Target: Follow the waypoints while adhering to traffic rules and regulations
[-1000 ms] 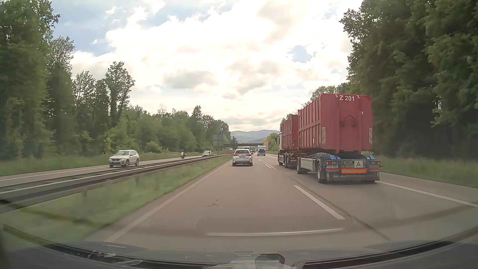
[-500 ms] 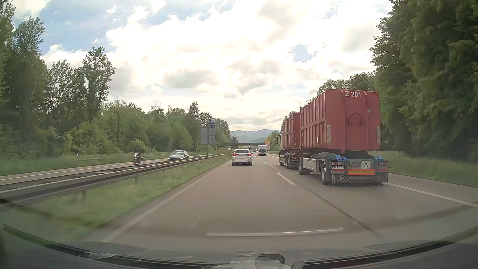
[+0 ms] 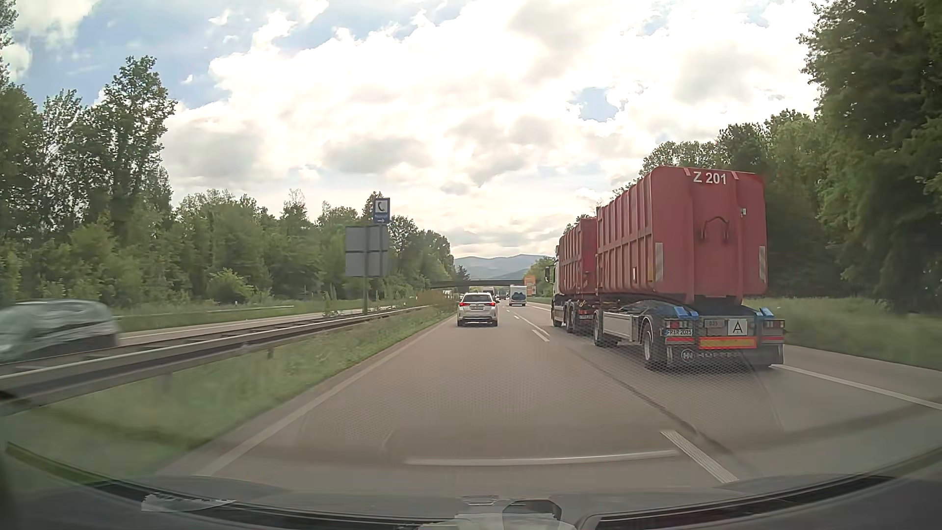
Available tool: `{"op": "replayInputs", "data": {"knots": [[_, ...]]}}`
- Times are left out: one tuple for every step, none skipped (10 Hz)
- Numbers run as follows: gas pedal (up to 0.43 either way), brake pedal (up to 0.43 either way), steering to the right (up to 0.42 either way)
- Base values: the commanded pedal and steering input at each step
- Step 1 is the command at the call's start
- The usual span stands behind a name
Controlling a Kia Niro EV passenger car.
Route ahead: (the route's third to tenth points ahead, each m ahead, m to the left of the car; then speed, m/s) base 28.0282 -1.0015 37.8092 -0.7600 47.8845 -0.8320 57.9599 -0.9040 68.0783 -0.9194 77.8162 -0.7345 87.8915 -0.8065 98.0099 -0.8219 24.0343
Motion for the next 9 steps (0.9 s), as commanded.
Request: {"op": "replayInputs", "data": {"knots": [[0.130, 0.000, 0.000], [0.130, 0.000, 0.000], [0.130, 0.000, 0.000], [0.130, 0.000, 0.000], [0.130, 0.000, 0.000], [0.130, 0.000, 0.000], [0.130, 0.000, 0.000], [0.130, 0.000, 0.000], [0.130, 0.000, 0.000]]}}
